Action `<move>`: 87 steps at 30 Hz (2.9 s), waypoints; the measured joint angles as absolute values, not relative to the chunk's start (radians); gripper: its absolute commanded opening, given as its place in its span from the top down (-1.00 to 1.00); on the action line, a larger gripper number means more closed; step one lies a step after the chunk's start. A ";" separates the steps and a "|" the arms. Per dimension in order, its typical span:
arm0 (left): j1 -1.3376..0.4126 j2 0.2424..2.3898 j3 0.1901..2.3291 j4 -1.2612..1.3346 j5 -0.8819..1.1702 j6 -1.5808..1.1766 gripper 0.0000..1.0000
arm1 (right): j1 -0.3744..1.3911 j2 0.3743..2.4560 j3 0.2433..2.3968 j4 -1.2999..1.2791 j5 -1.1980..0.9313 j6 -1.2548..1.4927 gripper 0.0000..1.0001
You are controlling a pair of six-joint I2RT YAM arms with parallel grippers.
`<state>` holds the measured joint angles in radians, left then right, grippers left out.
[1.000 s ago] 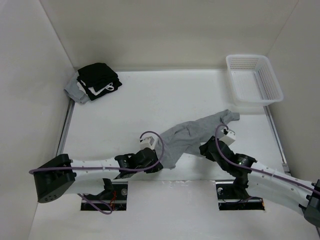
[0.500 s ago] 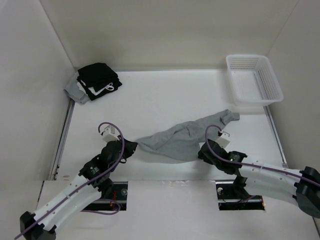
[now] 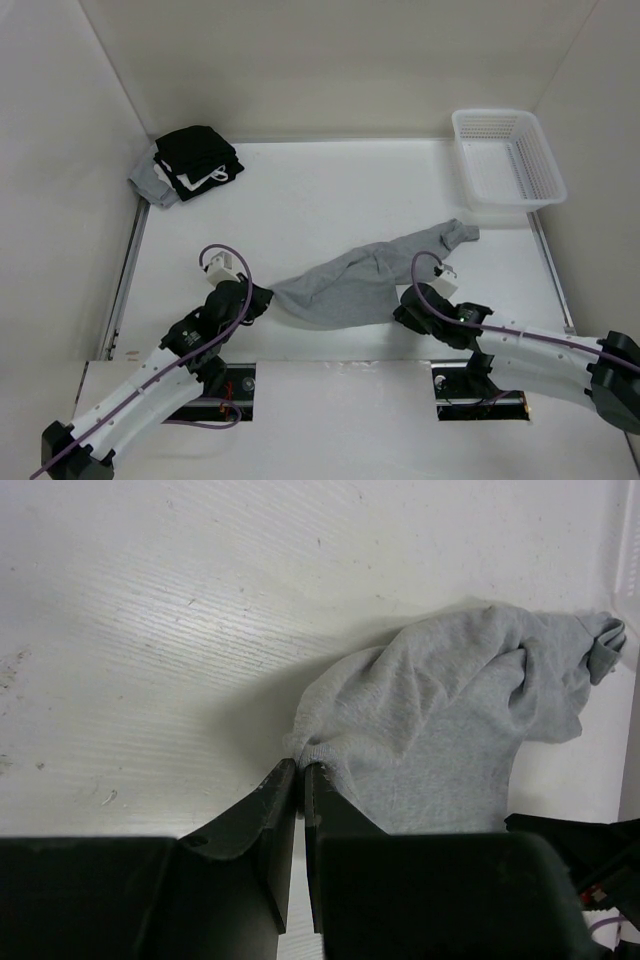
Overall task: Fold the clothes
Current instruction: Flatten the tank top out
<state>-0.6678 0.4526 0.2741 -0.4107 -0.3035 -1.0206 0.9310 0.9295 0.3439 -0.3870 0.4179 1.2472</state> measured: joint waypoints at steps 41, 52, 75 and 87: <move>-0.528 0.440 0.941 -0.239 -0.344 -0.733 0.93 | 1.365 0.836 1.461 -0.784 1.050 0.754 1.00; -0.471 0.538 1.242 -0.080 -0.368 -0.659 0.92 | 1.422 0.944 1.691 -0.160 1.133 -0.152 0.97; -0.021 1.466 1.647 -0.044 -0.103 -0.767 0.95 | 0.388 1.886 2.558 -0.533 0.211 0.245 1.00; -0.024 1.306 1.570 0.065 -0.067 -0.706 0.94 | 0.374 1.523 2.122 -0.483 0.154 0.266 1.00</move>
<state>-0.0238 1.3060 1.5696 0.0647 -0.0669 -0.7055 0.3740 1.5230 2.1223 -0.4828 0.1535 0.2661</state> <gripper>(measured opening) 0.054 0.009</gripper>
